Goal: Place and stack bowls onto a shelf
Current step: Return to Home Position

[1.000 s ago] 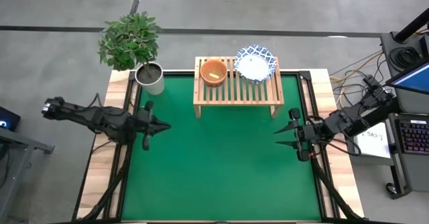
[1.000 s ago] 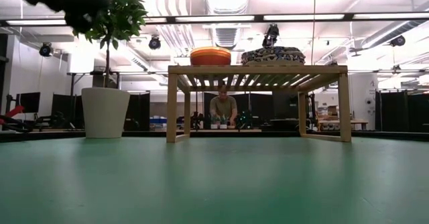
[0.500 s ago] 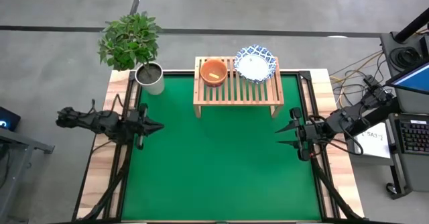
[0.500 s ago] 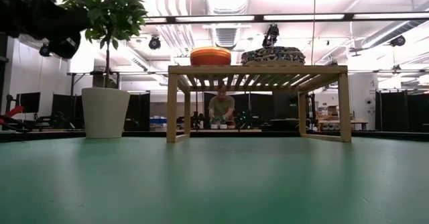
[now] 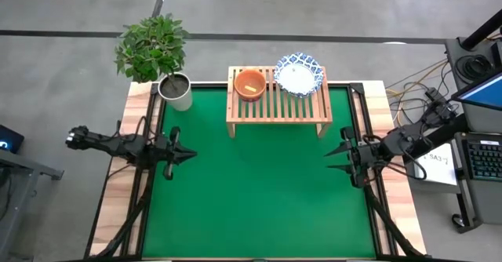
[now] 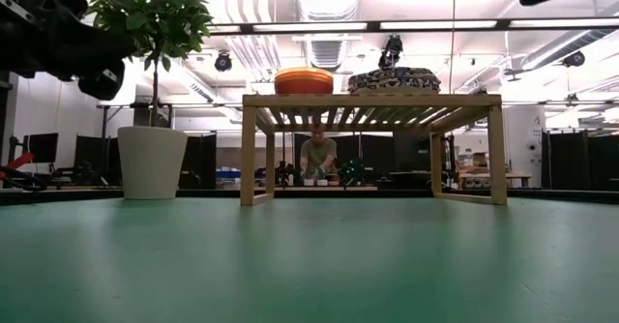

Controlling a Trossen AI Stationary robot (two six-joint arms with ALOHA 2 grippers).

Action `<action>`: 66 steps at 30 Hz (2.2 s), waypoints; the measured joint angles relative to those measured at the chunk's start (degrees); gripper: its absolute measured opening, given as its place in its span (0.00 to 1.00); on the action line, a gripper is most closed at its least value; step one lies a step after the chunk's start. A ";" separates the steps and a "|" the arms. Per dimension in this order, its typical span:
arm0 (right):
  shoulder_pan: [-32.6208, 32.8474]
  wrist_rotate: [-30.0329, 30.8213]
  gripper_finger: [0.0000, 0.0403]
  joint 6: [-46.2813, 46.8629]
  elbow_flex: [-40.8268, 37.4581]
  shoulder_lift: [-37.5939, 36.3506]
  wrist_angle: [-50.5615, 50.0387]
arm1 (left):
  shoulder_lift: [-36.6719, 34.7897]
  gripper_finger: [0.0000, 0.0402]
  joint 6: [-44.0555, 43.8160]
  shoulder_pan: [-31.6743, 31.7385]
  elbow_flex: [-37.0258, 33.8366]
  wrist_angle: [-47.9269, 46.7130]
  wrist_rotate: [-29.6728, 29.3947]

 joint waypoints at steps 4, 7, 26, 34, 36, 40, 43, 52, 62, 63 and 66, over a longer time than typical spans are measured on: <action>0.00 0.00 0.36 1.61 -2.34 -6.24 -0.35 | -0.08 0.00 1.87 0.05 -0.39 0.58 0.01; 0.00 0.04 0.36 2.20 -4.98 -11.96 -0.39 | -0.16 0.00 2.11 0.05 -0.39 0.57 0.01; 0.00 -1.78 0.36 1.88 -20.51 -18.25 13.89 | 0.24 0.00 1.24 0.11 0.11 0.35 -1.26; 0.00 -5.91 0.36 6.33 -23.50 -18.17 11.00 | 1.15 0.00 1.26 0.11 0.15 0.17 -1.24; 0.00 -6.38 0.36 7.02 -23.50 -18.06 10.70 | 1.38 0.00 1.26 0.11 0.16 0.32 -1.24; 0.00 -5.46 0.36 12.39 -23.50 -17.54 8.73 | 1.37 0.00 1.26 0.11 0.16 0.20 -1.25; 0.00 -5.50 0.36 14.07 -23.50 -16.67 8.41 | 1.36 0.00 1.26 0.11 0.16 0.22 -1.24; 0.00 -5.49 0.36 13.83 -23.53 -15.59 8.20 | 1.92 0.00 1.26 0.11 0.18 0.29 -1.24; 0.00 -5.46 0.36 13.83 -23.55 -15.59 8.11 | 2.01 0.00 1.26 0.11 0.20 0.27 -1.24; 0.00 -5.46 0.36 13.83 -23.55 -15.59 8.11 | 2.01 0.00 1.26 0.11 0.20 0.27 -1.24; 0.00 -5.44 0.36 13.81 -23.55 -15.59 8.08 | 2.01 0.00 1.26 0.11 0.20 0.27 -1.24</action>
